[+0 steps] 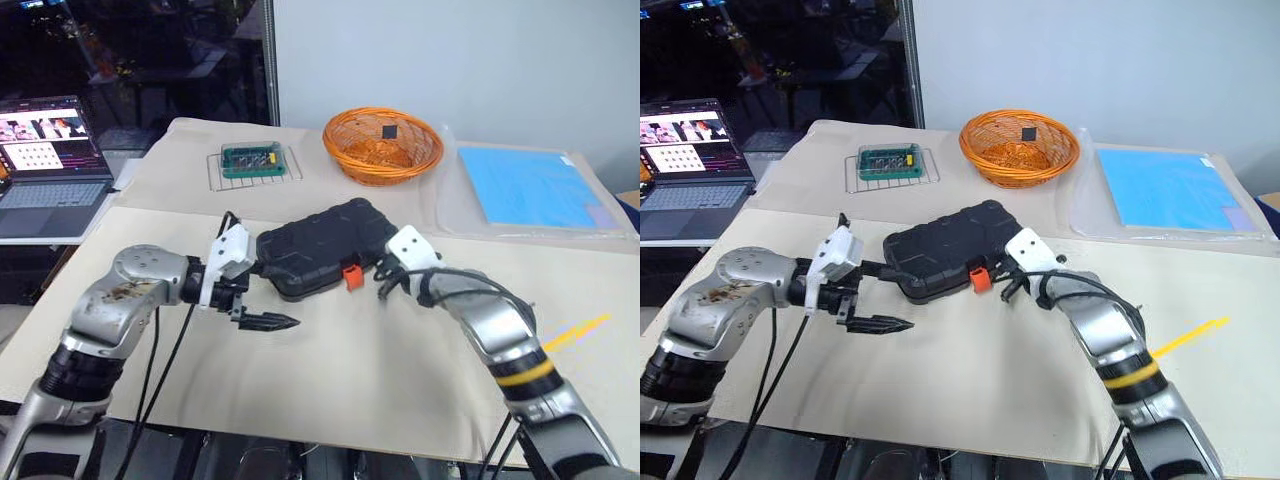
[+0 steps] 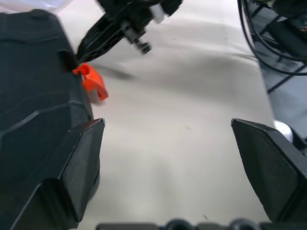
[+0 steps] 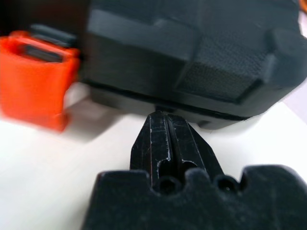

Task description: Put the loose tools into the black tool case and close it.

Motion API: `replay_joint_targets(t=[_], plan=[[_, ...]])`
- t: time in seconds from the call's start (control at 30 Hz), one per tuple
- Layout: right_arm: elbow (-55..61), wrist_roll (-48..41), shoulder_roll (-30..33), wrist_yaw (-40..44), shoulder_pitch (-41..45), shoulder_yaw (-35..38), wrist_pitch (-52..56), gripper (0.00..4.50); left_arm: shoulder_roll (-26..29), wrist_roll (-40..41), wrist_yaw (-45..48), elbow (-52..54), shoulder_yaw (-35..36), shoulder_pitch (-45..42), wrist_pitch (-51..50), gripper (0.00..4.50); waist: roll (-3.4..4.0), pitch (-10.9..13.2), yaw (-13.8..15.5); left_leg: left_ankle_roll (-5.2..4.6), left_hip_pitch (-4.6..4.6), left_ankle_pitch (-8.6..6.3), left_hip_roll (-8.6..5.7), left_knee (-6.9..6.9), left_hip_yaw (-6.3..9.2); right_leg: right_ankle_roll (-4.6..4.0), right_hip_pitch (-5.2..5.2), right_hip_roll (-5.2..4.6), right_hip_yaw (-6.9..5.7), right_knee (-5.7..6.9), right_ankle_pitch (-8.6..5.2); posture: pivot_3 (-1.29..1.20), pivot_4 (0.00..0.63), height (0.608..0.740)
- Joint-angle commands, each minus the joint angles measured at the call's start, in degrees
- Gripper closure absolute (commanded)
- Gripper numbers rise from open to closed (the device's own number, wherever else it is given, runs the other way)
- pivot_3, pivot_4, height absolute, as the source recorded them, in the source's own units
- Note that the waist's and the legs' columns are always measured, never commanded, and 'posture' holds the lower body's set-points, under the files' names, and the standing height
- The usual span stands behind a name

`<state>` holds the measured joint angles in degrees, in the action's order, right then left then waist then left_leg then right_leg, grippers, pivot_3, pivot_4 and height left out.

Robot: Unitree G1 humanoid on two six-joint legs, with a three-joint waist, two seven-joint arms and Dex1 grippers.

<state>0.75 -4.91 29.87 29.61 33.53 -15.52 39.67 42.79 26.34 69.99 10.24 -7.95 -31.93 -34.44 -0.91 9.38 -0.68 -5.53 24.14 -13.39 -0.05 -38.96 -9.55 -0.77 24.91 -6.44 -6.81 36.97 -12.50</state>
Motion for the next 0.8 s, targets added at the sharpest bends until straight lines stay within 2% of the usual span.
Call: replay_joint_targets(t=[0.03,0.1,0.13,0.17,0.23,0.33,0.37,0.5,0.8], plan=[[7.84,-4.91,3.43,5.87,-1.33,4.62,5.07,3.37,-1.54,-3.72,-2.49,-3.69,-2.02,-3.58,0.82,0.00,0.01,0.00,0.02,-0.33,0.01,0.19,0.00,-0.01,-0.01,0.00,0.01,0.00,-0.02,0.01,0.00,0.00,0.150,0.740],[14.39,-7.97,4.96,7.10,-4.24,7.25,9.93,2.79,-2.11,-4.78,-2.92,-5.35,-3.18,-4.60,0.13,0.00,0.00,0.00,0.13,-0.37,0.11,0.20,0.00,0.01,0.01,0.00,0.05,0.01,-0.05,-0.02,-0.04,0.00,0.150,0.740],[18.35,-10.74,4.64,7.26,-6.09,9.39,12.87,2.33,-2.29,-5.62,-2.72,-6.41,-3.90,-4.98,0.48,0.00,0.01,0.00,0.10,-0.39,0.12,0.19,0.00,0.01,0.03,0.02,0.05,0.00,-0.07,-0.03,-0.12,0.00,0.150,0.740],[21.23,-12.89,3.82,7.08,-7.46,10.89,15.16,2.10,-2.30,-6.20,-2.30,-7.24,-4.51,-5.14,0.75,0.00,0.00,0.00,0.10,-0.41,0.12,0.18,0.00,0.01,0.03,0.02,0.04,0.00,-0.07,-0.03,-0.13,0.00,0.150,0.740],[25.36,-15.64,2.17,6.43,-9.45,12.11,18.24,1.36,-2.19,-6.96,-1.51,-8.60,-5.44,-5.13,0.85,0.00,0.00,0.00,-0.09,-0.42,0.15,0.18,0.00,0.05,0.04,0.03,0.06,0.01,-0.09,-0.10,-0.14,0.00,0.150,0.740],[24.26,-14.28,-3.07,1.56,-9.60,10.25,18.14,0.32,-2.23,-8.52,-0.26,-10.85,-6.78,-4.59,2.57,0.00,0.00,-0.01,-0.40,-0.29,0.02,0.11,0.05,0.06,0.04,0.00,0.02,0.00,-0.07,-0.08,-0.15,0.00,0.150,0.740],[22.87,-13.74,-5.78,-0.63,-9.26,9.97,17.73,0.07,-2.45,-8.89,-0.19,-11.61,-6.96,-4.67,2.94,0.00,0.00,-0.01,-0.34,0.06,-0.02,-0.09,0.06,0.06,0.03,0.05,0.00,-0.01,-0.08,-0.05,-0.17,0.00,0.150,0.740],[21.25,-12.69,-10.44,-4.53,-8.71,8.93,16.88,0.07,-2.60,-9.45,0.02,-12.47,-6.77,-4.87,3.53,0.00,0.01,-0.01,-0.13,0.14,-0.02,-0.08,0.05,0.07,0.06,0.20,0.05,-0.07,-0.07,0.02,-0.27,0.00,0.150,0.740],[19.05,-10.33,-13.65,-8.95,-9.74,8.22,14.83,0.07,-1.84,-9.97,0.45,-12.53,-6.39,-4.11,3.93,0.00,0.01,-0.01,-0.12,0.17,-0.02,-0.05,0.03,0.04,0.04,-0.11,0.06,-0.09,-0.07,0.06,-0.03,0.00,0.150,0.740]])
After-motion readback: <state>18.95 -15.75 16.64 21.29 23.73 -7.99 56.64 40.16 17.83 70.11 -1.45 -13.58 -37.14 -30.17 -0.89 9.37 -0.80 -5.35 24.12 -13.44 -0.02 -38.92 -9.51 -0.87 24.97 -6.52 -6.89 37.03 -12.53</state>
